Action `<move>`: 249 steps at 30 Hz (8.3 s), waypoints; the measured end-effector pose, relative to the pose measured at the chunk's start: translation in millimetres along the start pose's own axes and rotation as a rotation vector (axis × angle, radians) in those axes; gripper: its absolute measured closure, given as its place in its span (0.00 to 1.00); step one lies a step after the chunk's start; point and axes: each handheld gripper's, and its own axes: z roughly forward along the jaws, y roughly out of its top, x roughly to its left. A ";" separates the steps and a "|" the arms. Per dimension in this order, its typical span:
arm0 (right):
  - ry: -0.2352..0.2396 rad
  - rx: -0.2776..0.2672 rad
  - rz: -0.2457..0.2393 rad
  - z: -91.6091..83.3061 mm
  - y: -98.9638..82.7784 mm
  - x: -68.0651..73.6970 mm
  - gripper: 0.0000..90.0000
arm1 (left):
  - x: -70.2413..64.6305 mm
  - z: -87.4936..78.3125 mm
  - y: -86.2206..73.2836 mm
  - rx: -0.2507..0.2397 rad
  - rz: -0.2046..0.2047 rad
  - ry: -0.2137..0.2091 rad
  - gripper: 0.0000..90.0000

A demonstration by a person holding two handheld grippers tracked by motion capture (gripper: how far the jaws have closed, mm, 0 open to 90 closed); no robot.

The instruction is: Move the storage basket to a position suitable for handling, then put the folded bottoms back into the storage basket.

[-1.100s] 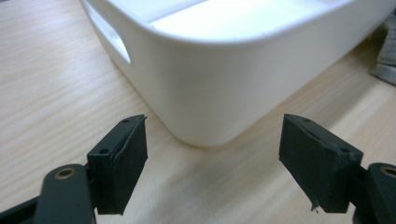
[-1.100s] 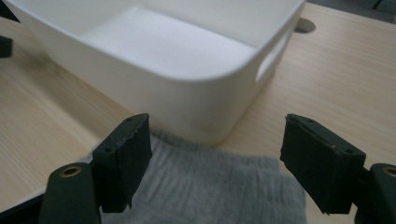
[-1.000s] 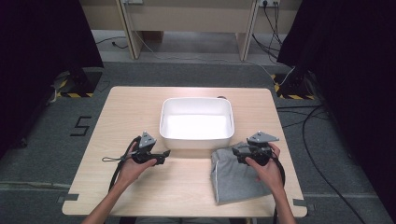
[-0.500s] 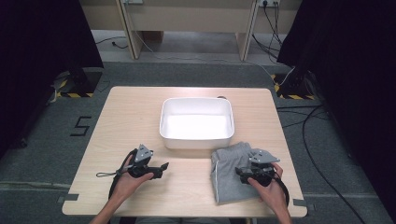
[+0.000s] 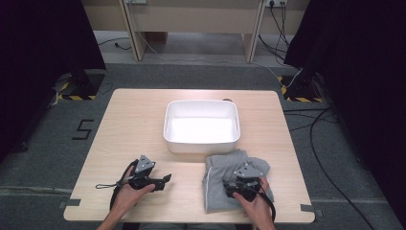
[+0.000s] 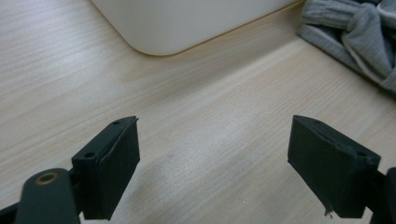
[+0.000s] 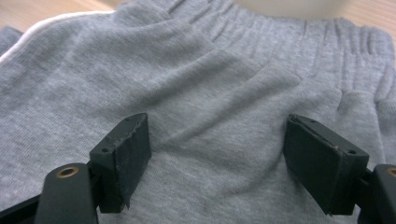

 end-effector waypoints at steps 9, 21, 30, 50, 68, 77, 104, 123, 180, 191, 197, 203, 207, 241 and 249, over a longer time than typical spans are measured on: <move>0.010 -0.013 0.015 21.9 17.7 32.7 0.24 | 0.2 -9.4 -2.8 -0.017 -0.025 -0.021 0.18; 0.090 -0.013 -0.032 38.6 33.6 66.2 0.23 | -6.5 -18.8 -5.0 -0.030 -0.058 -0.083 0.18; 0.141 -0.011 -0.058 41.3 37.9 82.4 0.23 | -13.6 -24.6 -4.6 -0.042 -0.072 -0.122 0.17; 0.116 -0.131 -0.008 -6.5 49.7 -5.0 0.19 | -35.9 -28.7 -9.2 -0.030 -0.060 -0.172 0.16; 0.181 -0.094 -0.016 7.2 49.2 -24.4 0.19 | -60.3 -25.2 -25.6 0.002 -0.058 -0.166 0.16; 0.198 -0.079 -0.030 12.3 47.8 -21.8 0.19 | -74.6 -20.1 -36.2 0.031 -0.019 -0.146 0.16; 0.204 -0.032 -0.049 24.3 42.4 -19.4 0.20 | -75.5 -20.0 -43.2 -0.004 -0.024 -0.192 0.56; 0.251 0.014 -0.054 33.4 41.9 -19.6 0.18 | -56.1 -23.0 -38.8 0.056 -0.018 -0.294 0.66; 0.410 -0.146 -0.222 -18.6 77.8 5.2 0.82 | -65.7 -65.0 -6.3 -0.071 0.082 -0.327 0.78; 0.404 -0.179 -0.235 -37.6 104.5 -3.0 0.82 | -59.4 -79.8 29.7 -0.100 0.094 -0.332 0.78; 0.395 -0.201 -0.240 -47.2 127.3 -13.1 0.82 | -53.3 -82.7 52.4 -0.122 0.095 -0.335 0.78; 0.389 -0.196 -0.244 -48.9 145.8 -22.0 0.82 | -47.4 -81.0 71.2 -0.125 0.094 -0.333 0.78; 0.389 -0.196 -0.246 -48.8 158.4 -28.8 0.82 | -44.0 -80.8 83.3 -0.123 0.102 -0.323 0.78; 0.349 -0.110 -0.266 -1.5 246.5 -82.8 0.82 | -6.4 -31.4 158.2 -0.103 0.057 -0.240 0.78; 0.342 -0.085 -0.264 20.8 257.4 -92.0 0.82 | 6.0 -11.3 163.4 -0.085 0.026 -0.212 0.78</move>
